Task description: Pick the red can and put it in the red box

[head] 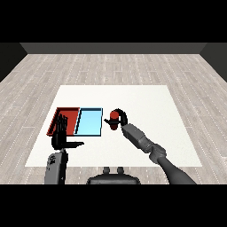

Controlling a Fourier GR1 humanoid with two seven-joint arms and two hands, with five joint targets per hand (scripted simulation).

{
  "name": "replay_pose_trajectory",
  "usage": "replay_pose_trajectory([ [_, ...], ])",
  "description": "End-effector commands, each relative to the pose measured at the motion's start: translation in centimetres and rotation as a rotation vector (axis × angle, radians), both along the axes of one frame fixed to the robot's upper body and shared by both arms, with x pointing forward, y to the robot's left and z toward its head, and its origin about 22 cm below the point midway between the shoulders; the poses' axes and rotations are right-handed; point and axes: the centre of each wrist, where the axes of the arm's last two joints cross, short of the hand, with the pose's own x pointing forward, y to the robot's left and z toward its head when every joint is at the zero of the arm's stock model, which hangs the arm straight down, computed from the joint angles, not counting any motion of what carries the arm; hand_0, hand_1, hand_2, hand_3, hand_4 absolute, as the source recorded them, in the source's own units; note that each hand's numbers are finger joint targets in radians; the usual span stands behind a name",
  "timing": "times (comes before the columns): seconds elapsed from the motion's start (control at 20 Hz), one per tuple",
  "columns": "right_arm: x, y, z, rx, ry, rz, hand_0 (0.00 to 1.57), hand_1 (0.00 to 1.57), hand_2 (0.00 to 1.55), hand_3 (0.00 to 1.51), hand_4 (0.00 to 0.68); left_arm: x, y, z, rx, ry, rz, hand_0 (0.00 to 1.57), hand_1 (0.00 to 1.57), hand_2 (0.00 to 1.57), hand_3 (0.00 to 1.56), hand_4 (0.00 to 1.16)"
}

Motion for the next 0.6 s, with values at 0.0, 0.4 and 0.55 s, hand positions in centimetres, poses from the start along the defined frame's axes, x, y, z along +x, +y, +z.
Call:
replay_pose_trajectory([
  [0.0,1.1,0.1,1.3,0.002,-0.055,0.015,1.51,1.51,1.45,1.39,0.586,0.0,0.5,1.6,-0.012,0.009,-0.023,0.0,0.0,0.0,0.0,0.0],
  [0.4,1.6,-1.9,3.2,0.01,-0.165,0.07,1.51,1.51,1.45,1.38,0.541,-0.8,-3.8,0.8,0.044,0.015,-0.078,0.0,0.0,0.0,0.0,0.0],
  [0.55,1.7,-1.8,5.6,-0.004,-0.201,0.069,1.53,1.53,1.46,1.37,0.57,-0.3,-4.3,1.4,0.05,0.046,-0.1,0.0,0.0,0.0,0.0,0.0],
])
